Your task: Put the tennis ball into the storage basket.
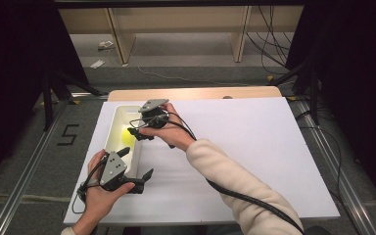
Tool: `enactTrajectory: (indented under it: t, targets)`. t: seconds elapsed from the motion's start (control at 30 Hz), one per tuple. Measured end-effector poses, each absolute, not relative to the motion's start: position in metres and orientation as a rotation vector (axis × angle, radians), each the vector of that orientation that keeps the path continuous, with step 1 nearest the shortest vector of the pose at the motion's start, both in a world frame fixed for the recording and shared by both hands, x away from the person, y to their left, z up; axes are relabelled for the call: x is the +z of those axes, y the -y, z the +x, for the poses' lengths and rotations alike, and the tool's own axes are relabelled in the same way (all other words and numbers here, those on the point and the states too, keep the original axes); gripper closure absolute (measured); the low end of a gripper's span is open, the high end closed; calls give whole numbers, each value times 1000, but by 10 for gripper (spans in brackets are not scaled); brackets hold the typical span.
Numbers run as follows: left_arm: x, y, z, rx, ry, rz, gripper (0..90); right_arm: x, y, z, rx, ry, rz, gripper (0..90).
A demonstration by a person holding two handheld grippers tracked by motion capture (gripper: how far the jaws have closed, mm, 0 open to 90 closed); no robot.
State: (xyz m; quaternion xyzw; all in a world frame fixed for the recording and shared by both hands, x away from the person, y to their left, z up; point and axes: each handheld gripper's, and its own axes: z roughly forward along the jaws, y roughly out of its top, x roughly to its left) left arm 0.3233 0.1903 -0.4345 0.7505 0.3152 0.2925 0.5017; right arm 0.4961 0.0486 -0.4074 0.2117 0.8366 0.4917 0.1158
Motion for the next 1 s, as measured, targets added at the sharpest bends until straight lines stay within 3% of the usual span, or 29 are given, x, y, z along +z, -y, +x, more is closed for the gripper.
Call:
enactTrajectory:
  t: [1.0]
  targets:
    - [-434, -190, 323, 707, -762, 1810, 0, -416, 6, 490, 1427, -2422, 693, 229]
